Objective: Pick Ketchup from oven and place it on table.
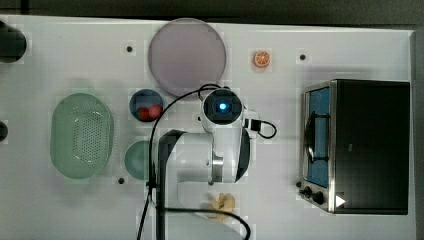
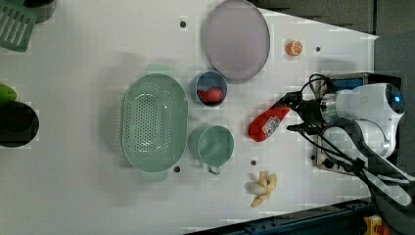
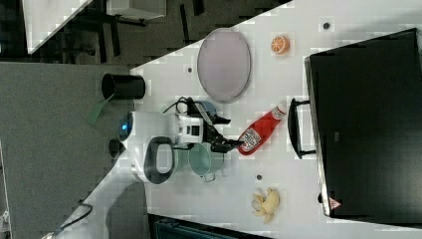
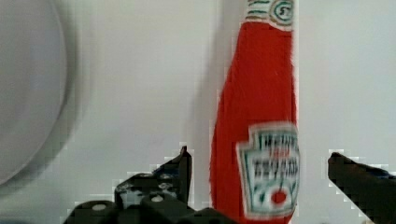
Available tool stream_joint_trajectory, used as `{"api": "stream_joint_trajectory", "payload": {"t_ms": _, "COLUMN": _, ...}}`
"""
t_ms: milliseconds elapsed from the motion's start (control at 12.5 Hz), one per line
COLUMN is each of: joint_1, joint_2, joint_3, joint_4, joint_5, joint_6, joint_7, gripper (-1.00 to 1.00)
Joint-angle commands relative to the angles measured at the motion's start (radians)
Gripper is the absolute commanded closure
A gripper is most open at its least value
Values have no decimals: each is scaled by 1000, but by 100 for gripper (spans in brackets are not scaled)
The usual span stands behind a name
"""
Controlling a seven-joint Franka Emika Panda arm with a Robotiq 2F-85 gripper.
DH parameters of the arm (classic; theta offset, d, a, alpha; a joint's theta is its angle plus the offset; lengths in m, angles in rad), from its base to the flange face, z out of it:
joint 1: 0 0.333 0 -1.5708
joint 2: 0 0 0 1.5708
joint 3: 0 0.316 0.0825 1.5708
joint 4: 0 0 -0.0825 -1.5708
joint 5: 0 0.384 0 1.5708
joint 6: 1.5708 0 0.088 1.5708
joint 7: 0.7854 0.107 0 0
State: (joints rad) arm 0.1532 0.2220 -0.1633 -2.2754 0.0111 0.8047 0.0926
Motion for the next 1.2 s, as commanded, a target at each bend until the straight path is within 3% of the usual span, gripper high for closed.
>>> {"api": "stream_joint_trajectory", "payload": {"t_ms": 80, "joint_1": 10, "joint_2": -140, "joint_3": -18, "joint_4": 158, "joint_5": 4, "joint_6": -224, "joint_7": 30, "gripper": -100}}
{"api": "stream_joint_trajectory", "payload": {"t_ms": 160, "joint_1": 10, "joint_2": -164, "joint_3": -18, "joint_4": 204, "joint_5": 4, "joint_6": -297, "joint_7": 30, "gripper": -100}}
{"api": "stream_joint_trajectory", "payload": {"t_ms": 320, "joint_1": 9, "joint_2": -203, "joint_3": -19, "joint_4": 404, "joint_5": 1, "joint_6": -490, "joint_7": 30, "gripper": -100}}
{"api": "stream_joint_trajectory", "payload": {"t_ms": 480, "joint_1": 9, "joint_2": -202, "joint_3": -18, "joint_4": 489, "joint_5": 1, "joint_6": -579, "joint_7": 30, "gripper": -100}}
{"api": "stream_joint_trajectory", "payload": {"t_ms": 800, "joint_1": 8, "joint_2": -202, "joint_3": -21, "joint_4": 624, "joint_5": -1, "joint_6": -754, "joint_7": 30, "gripper": -100}}
{"api": "stream_joint_trajectory", "payload": {"t_ms": 1200, "joint_1": 8, "joint_2": -199, "joint_3": -28, "joint_4": 653, "joint_5": -1, "joint_6": -783, "joint_7": 30, "gripper": -100}}
